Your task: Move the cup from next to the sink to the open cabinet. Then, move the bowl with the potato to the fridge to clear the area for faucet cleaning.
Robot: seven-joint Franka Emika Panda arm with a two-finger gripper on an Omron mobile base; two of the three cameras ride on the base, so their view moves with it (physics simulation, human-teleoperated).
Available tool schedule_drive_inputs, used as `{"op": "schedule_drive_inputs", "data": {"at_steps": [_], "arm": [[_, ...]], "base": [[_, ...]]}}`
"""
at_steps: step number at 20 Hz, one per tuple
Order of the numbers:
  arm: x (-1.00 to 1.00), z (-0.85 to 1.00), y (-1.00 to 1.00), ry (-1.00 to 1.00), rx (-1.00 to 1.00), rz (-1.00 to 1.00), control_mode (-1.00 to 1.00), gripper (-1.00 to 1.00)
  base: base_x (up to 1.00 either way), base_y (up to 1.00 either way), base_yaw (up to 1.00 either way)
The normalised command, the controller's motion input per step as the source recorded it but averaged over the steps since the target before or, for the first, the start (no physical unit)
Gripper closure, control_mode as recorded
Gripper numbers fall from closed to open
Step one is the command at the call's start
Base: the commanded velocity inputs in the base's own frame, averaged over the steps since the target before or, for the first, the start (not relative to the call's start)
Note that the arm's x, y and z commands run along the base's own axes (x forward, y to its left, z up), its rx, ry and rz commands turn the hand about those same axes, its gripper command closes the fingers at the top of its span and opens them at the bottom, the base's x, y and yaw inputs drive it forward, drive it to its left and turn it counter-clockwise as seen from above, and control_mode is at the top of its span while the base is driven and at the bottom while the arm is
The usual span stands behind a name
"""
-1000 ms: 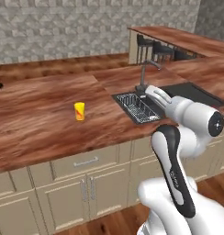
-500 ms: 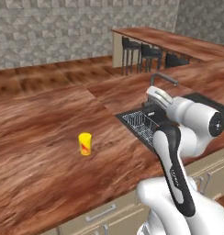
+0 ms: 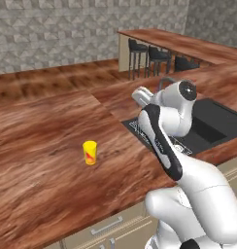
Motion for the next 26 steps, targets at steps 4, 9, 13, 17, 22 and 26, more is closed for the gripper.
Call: {"op": "schedule_drive_inputs", "data": {"at_steps": [4,9,13,17,22,26], "arm": [[0.83,0.0,0.26,1.0,0.03,0.04,-1.0,-1.0],[0.6,-0.16,0.32,0.75,0.01,0.01,-1.0,-1.0],[-0.28,-0.87,0.03,0.19,0.08,0.0,-1.0,-1.0],[-0.6,-1.0,0.0,0.1,0.09,0.0,-1.0,-1.0],[-0.6,-0.78,0.01,0.0,0.21,0.0,-1.0,-1.0],[-0.39,-0.37,0.2,-0.09,0.32,-0.04,-1.0,-1.0]], "base": [[0.0,0.0,0.0],[0.0,0.0,0.0],[0.0,0.0,0.0],[0.0,0.0,0.0],[0.0,0.0,0.0],[0.0,0.0,0.0]]}}
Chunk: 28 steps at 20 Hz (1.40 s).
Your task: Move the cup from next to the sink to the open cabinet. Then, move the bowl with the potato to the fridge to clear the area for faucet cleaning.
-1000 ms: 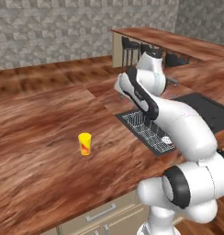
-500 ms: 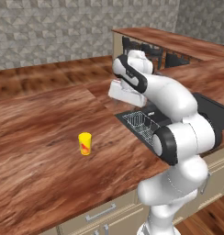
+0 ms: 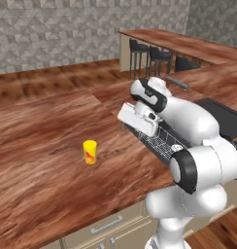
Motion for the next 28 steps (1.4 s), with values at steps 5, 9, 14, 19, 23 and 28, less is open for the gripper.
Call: {"op": "schedule_drive_inputs", "data": {"at_steps": [5,9,14,19,23,28], "arm": [[-0.02,-0.06,0.34,-0.05,0.27,-0.04,-1.0,-1.0],[0.27,0.0,0.32,0.06,0.13,0.0,-1.0,-1.0],[0.4,-0.06,0.19,0.22,0.0,0.0,-1.0,-1.0],[0.57,-0.33,0.17,0.26,0.0,0.0,-1.0,-1.0],[0.4,-0.41,0.18,0.26,0.0,0.0,-1.0,-1.0],[0.06,-0.48,0.36,0.17,0.01,0.0,-1.0,-1.0]], "base": [[0.0,0.0,0.0],[0.0,0.0,0.0],[0.0,0.0,0.0],[0.0,0.0,0.0],[0.0,0.0,0.0],[0.0,0.0,0.0]]}}
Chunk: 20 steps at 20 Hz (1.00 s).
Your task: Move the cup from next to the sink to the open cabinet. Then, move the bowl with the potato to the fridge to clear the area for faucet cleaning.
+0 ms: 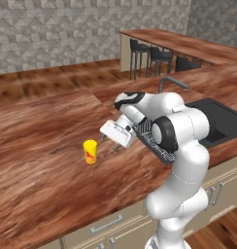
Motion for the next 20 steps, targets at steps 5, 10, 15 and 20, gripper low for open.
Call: {"op": "schedule_drive_inputs", "data": {"at_steps": [5,10,15,20], "arm": [[0.0,-0.35,0.28,0.01,0.07,0.0,-1.0,-1.0],[0.02,-0.16,0.03,0.0,0.11,0.0,-1.0,-1.0],[0.11,-0.06,0.0,0.0,0.04,-0.07,-1.0,-1.0],[0.22,-0.03,-0.08,0.02,0.01,-0.18,-1.0,-1.0]], "base": [[0.0,0.0,0.0],[0.0,0.0,0.0],[0.0,0.0,0.0],[0.0,0.0,0.0]]}}
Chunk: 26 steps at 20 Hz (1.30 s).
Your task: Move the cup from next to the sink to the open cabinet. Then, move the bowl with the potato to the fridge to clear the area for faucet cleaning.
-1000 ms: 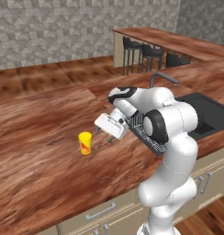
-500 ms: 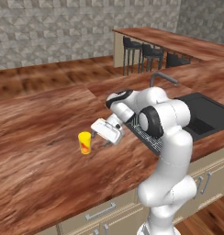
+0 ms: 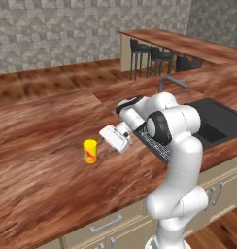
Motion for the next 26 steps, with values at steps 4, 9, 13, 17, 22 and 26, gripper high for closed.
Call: {"op": "schedule_drive_inputs", "data": {"at_steps": [4,9,13,17,22,26], "arm": [[0.45,-0.01,-0.09,0.07,0.0,-0.2,-1.0,-1.0],[0.12,-0.09,0.08,0.11,0.0,-0.04,-1.0,-1.0],[0.0,-0.04,0.39,0.09,0.0,0.0,-1.0,-1.0],[0.0,0.0,0.33,0.08,0.0,0.0,-1.0,-1.0],[0.0,0.0,0.31,0.06,0.0,0.0,-1.0,-1.0],[0.0,0.0,0.29,0.08,0.0,0.0,-1.0,-1.0]], "base": [[0.0,0.0,0.0],[0.0,0.0,0.0],[0.0,0.0,0.0],[0.0,0.0,0.0],[0.0,0.0,0.0],[0.0,0.0,0.0]]}}
